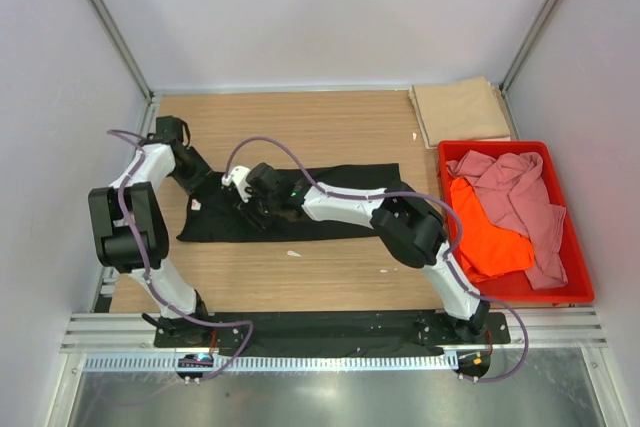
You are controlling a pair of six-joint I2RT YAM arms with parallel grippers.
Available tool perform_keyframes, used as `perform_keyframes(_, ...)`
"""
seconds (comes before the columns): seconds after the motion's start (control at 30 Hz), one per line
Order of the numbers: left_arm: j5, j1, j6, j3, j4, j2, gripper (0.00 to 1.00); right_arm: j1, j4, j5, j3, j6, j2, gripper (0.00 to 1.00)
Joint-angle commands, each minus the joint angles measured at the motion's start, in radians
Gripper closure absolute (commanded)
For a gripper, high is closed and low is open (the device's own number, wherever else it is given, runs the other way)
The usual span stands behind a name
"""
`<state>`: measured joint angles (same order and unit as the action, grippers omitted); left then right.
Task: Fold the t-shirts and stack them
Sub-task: Fold the tshirt
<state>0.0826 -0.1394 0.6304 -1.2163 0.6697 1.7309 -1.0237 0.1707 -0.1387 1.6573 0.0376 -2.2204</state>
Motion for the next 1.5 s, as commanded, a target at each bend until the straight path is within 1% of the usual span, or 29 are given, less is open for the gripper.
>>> perform_keyframes(0.0, 0.039, -0.006, 0.018, -0.029, -0.004, 0.033, 0.55, -0.013, -0.051, 0.024, 0.053, 0.025, 0.039, 0.57)
perform_keyframes(0.23, 0.049, -0.006, 0.022, -0.025, -0.016, 0.064, 0.63, -0.022, -0.04, 0.053, 0.082, 0.028, 0.015, 0.61)
perform_keyframes(0.33, 0.072, -0.006, 0.015, -0.02, -0.035, 0.065, 0.74, -0.022, -0.043, 0.057, 0.084, 0.028, 0.011, 0.64)
perform_keyframes(0.37, 0.078, -0.006, 0.014, -0.022, -0.035, 0.064, 0.82, -0.022, -0.043, 0.057, 0.084, 0.03, 0.008, 0.64)
perform_keyframes(0.47, 0.077, -0.006, 0.008, -0.02, -0.025, 0.058, 0.94, -0.022, -0.046, 0.053, 0.087, 0.028, 0.004, 0.67)
perform_keyframes(0.5, 0.074, -0.006, 0.006, -0.02, -0.021, 0.055, 1.0, -0.024, -0.045, 0.051, 0.088, 0.025, 0.001, 0.67)
perform_keyframes(0.6, 0.059, -0.006, 0.0, -0.009, -0.006, 0.033, 1.0, -0.026, -0.043, 0.047, 0.09, 0.022, -0.002, 0.67)
perform_keyframes(0.77, 0.02, -0.006, -0.001, 0.024, 0.001, -0.022, 1.0, -0.038, -0.043, 0.051, 0.087, 0.024, -0.002, 0.64)
perform_keyframes(0.9, 0.006, -0.008, -0.001, 0.026, 0.016, -0.044, 1.0, -0.041, -0.045, 0.063, 0.088, 0.024, -0.008, 0.65)
perform_keyframes(1.0, -0.009, -0.006, 0.005, 0.038, 0.024, -0.059, 1.0, -0.045, -0.043, 0.082, 0.09, 0.024, -0.012, 0.74)
perform_keyframes(1.03, -0.014, -0.006, 0.006, 0.041, 0.027, -0.071, 1.0, -0.045, -0.04, 0.086, 0.09, 0.025, -0.01, 0.84)
perform_keyframes(1.13, -0.044, -0.006, 0.005, 0.06, 0.036, -0.096, 1.0, -0.052, -0.036, 0.093, 0.079, 0.031, 0.001, 0.99)
perform_keyframes(1.3, -0.107, -0.008, 0.008, 0.078, 0.042, -0.123, 1.0, -0.065, -0.046, 0.096, 0.052, 0.051, 0.031, 0.99)
perform_keyframes(1.33, -0.106, -0.008, 0.008, 0.074, 0.041, -0.123, 0.97, -0.067, -0.045, 0.097, 0.044, 0.053, 0.033, 0.99)
perform_keyframes(1.43, -0.089, -0.008, 0.003, 0.052, 0.038, -0.12, 0.8, -0.072, -0.04, 0.097, 0.032, 0.059, 0.034, 0.99)
perform_keyframes(1.47, -0.087, -0.008, 0.003, 0.047, 0.037, -0.117, 0.78, -0.073, -0.039, 0.102, 0.03, 0.061, 0.034, 0.99)
